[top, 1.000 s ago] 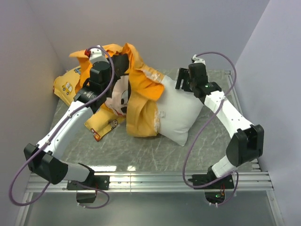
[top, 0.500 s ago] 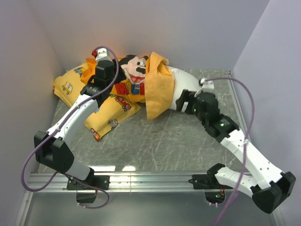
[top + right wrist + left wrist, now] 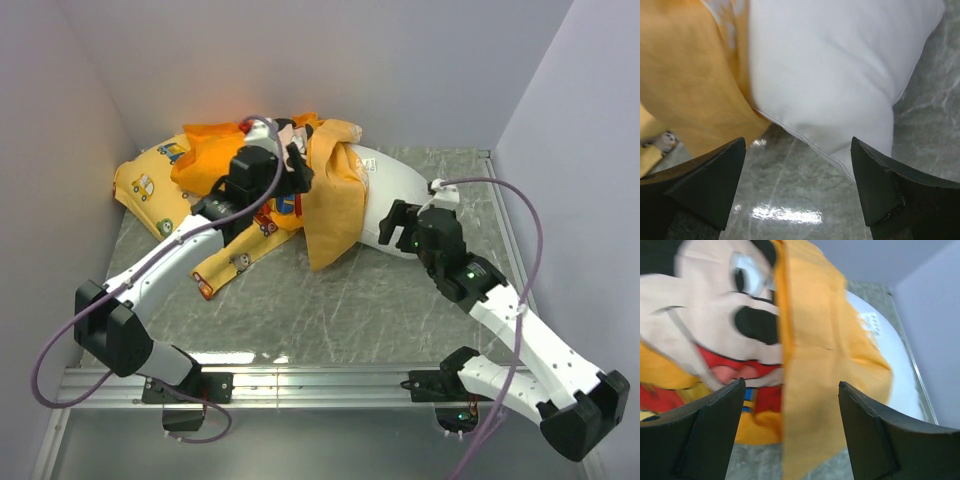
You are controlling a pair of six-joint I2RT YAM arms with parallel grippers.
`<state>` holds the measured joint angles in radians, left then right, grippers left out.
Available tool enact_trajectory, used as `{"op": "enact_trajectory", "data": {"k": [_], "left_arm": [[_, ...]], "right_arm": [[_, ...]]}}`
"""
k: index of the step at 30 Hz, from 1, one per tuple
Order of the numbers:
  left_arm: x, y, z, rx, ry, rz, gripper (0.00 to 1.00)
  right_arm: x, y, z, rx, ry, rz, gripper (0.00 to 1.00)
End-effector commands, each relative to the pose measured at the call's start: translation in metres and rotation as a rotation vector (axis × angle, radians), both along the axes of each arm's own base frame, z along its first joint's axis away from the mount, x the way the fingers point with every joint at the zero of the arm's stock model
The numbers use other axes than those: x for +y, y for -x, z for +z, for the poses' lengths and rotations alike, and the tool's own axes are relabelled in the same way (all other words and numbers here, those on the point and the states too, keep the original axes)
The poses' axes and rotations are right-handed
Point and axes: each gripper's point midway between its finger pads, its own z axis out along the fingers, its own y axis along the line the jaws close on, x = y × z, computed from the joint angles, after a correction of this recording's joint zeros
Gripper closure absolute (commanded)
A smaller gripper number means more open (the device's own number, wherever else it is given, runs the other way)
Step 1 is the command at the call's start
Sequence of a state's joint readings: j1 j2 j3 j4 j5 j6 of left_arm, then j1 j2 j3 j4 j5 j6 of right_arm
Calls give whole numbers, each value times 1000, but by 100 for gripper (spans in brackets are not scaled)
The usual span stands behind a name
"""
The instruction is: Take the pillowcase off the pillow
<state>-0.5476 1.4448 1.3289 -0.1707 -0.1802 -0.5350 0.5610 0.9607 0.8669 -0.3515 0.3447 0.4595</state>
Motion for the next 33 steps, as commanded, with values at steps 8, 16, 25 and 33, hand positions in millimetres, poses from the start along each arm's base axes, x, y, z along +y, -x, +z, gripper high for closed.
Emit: {"op": "enact_trajectory", "data": {"k": [8,16,25,33], "left_arm": [[-79,-10,-25,9,-70,-104,16],[-50,-46,-39,18,-190,113,59],[112,-79,28,-45,-116,436,100],[194,-67,113,-189,-68,536,100]], "right_arm": [[3,-53,6,-22,103,-73,3],[11,-83,-45,84,90,-88,16],[-51,-73,-18,69,71,-223,100],[-109,-34,74,-113,-61,-295,99]]}}
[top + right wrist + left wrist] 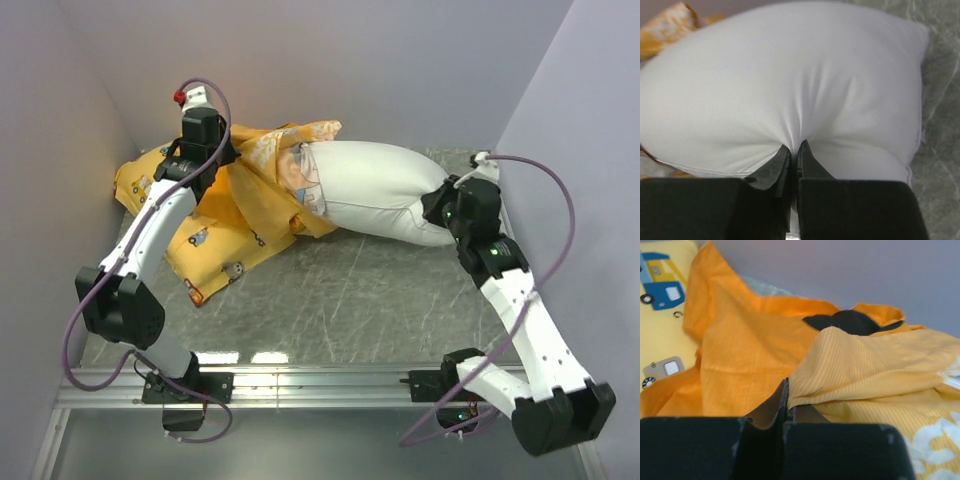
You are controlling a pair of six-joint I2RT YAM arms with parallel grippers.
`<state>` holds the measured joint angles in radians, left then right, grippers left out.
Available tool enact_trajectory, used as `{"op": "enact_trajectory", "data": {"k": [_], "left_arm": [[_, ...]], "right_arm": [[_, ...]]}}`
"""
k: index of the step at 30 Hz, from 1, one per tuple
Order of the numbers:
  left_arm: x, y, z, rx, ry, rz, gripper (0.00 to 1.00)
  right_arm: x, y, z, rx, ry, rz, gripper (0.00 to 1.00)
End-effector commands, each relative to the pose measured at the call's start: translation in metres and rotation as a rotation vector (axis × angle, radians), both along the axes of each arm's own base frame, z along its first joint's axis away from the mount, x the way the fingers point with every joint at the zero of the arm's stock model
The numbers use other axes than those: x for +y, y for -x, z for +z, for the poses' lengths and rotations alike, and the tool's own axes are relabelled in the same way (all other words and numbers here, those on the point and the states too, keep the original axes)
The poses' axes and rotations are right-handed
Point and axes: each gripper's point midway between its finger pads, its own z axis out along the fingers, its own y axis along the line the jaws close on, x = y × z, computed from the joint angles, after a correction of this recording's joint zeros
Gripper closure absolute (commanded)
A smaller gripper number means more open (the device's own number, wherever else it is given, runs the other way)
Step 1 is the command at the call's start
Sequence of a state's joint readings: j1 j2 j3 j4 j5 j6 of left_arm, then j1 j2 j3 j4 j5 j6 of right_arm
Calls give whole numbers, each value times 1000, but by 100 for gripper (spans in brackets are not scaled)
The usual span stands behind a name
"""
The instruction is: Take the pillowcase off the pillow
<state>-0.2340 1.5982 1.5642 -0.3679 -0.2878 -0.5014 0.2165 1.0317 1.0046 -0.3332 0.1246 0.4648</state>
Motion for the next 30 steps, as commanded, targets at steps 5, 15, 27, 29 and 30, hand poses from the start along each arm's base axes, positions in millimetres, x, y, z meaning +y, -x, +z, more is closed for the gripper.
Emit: {"op": "enact_trajectory", "data": {"k": [5,15,27,29,30], "left_arm": [[-31,27,105,-281,-7,-128,100],[-125,59,68,-222,-10,-369,100],[-135,64,69,-189,-4,-404,99],[-138,66,79,-202,2,-421,89],[-141,66,80,-196,-1,-435,81]], "right_arm": [[-6,26,50,-168,99,7,48],[126,32,41,-212,375,443,12],[165,-16,-84,135,642,347,76],[161,-19,-62,108,587,307,100],[160,-20,-44,81,547,297,100]]}}
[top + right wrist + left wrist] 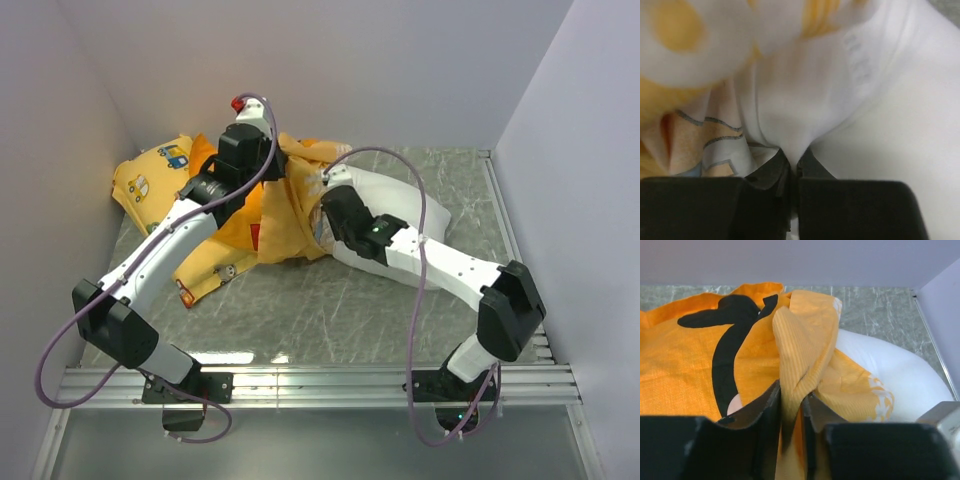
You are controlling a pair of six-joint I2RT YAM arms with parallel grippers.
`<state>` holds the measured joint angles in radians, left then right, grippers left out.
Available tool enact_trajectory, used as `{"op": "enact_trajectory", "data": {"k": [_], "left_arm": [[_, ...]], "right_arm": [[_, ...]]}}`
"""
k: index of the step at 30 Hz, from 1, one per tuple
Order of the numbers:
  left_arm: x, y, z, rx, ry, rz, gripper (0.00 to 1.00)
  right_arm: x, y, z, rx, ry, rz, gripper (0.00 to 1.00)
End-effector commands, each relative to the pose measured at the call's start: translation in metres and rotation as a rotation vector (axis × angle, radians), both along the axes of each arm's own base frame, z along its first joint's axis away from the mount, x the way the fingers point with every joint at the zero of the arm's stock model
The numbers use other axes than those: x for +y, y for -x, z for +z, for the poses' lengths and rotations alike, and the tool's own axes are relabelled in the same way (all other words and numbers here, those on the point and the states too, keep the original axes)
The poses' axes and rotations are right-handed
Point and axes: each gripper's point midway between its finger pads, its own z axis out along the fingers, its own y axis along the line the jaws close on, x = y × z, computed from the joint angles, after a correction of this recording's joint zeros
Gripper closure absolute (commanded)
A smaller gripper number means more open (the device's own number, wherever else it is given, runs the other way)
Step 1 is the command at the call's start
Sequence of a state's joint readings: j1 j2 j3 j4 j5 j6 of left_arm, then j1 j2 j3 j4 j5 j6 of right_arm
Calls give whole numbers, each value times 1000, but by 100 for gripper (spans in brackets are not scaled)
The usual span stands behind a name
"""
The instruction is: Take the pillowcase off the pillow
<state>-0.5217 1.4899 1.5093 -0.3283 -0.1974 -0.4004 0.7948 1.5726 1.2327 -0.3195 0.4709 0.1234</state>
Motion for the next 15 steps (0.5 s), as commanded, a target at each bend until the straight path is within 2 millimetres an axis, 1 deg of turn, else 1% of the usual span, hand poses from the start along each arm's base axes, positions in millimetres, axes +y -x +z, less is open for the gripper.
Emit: {"op": "enact_trajectory", "data": {"k": [1,2,3,4,5,6,7,8,9,10,11,12,13,14,15], "left_arm": [[-9,2,48,-87,41,-38,72],[-8,2,57,-101,35,-35,51],[-10,6,60,-105,28,-35,42],[-7,9,61,-99,18,-17,35],[1,10,66,-108,16,26,28],[8,20,80,-135,35,43,25],[17,25,86,-146,45,77,23],[26,31,81,-137,61,116,20],[46,44,96,-176,91,179,18],[54,52,97,-186,112,203,17],[58,55,78,-160,138,228,16],[69,70,85,-185,183,248,16],[72,75,77,-175,205,253,16],[69,78,48,-127,239,257,16],[71,87,43,-126,278,251,16]], "right_arm": [[-24,-10,71,-91,-150,-116,100],[-26,-9,85,-97,-202,-110,100],[-26,-9,103,-110,-269,-94,100],[-30,-5,123,-123,-351,-82,100],[-41,-9,132,-134,-385,-99,100],[-47,-11,142,-140,-417,-100,100],[-51,-10,149,-146,-447,-100,100],[-56,-13,152,-146,-463,-99,100],[-59,-13,154,-146,-467,-101,100],[-60,-13,155,-146,-468,-101,100],[-60,-13,155,-146,-470,-97,100],[-61,-14,153,-144,-470,-97,100],[-61,-14,153,-142,-475,-100,100],[-60,-13,153,-138,-483,-91,100],[-60,-14,156,-146,-492,-86,100]]}}
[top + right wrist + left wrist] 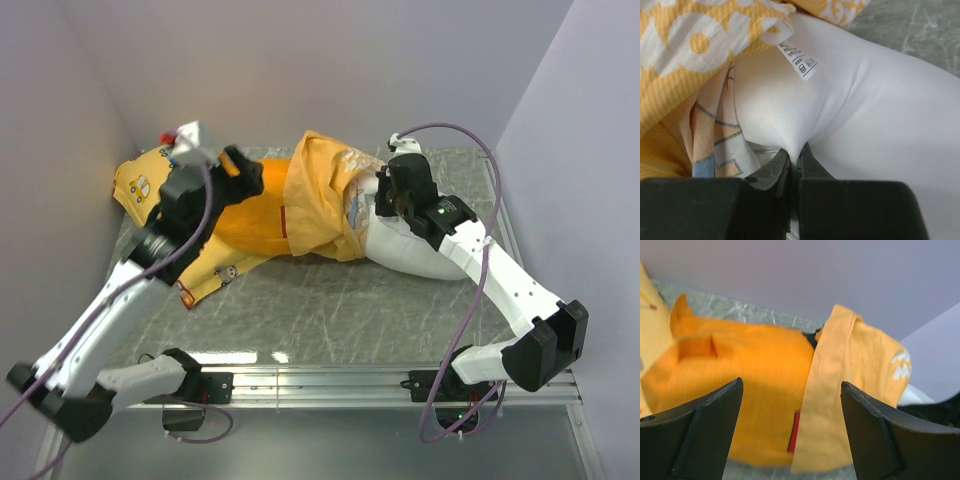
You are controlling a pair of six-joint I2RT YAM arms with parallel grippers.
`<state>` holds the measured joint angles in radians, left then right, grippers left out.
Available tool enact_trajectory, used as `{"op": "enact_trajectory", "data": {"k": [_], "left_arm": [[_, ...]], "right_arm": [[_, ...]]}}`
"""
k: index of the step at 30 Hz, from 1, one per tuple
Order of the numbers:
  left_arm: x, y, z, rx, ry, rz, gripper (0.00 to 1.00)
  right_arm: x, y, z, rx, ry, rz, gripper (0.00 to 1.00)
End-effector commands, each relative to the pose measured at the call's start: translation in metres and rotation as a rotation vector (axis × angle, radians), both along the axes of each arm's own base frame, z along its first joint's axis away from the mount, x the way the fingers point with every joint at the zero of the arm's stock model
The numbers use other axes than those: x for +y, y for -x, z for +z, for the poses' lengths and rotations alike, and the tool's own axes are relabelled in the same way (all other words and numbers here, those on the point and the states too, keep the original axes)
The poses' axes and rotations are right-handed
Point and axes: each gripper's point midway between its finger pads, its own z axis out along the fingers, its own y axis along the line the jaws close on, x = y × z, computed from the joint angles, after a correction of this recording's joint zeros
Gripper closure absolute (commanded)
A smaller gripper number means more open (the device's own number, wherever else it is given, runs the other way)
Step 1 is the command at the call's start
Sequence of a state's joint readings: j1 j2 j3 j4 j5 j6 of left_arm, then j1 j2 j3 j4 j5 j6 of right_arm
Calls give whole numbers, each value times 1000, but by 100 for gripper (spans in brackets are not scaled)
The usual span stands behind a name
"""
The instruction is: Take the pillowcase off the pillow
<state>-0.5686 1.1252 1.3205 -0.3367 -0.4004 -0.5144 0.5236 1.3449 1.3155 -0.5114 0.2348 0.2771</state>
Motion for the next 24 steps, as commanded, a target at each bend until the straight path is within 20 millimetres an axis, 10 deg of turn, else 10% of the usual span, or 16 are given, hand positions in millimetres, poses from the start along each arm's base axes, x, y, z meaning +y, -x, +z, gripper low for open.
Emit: {"op": "enact_trajectory", "data": {"k": [1,2,8,24], "left_arm": [[5,16,-27,25,160,29,16],[0,19,-62,90,192,16,16],[-24,42,-130,207,336,-80,13],[-45,9,-146,144,528,-44,1]], "right_arm": [[21,-8,74,-187,-180,46,100],[21,-8,77,-190,-187,46,100],[22,-8,89,-199,-190,58,100],[18,-4,88,-205,-192,48,100]]}}
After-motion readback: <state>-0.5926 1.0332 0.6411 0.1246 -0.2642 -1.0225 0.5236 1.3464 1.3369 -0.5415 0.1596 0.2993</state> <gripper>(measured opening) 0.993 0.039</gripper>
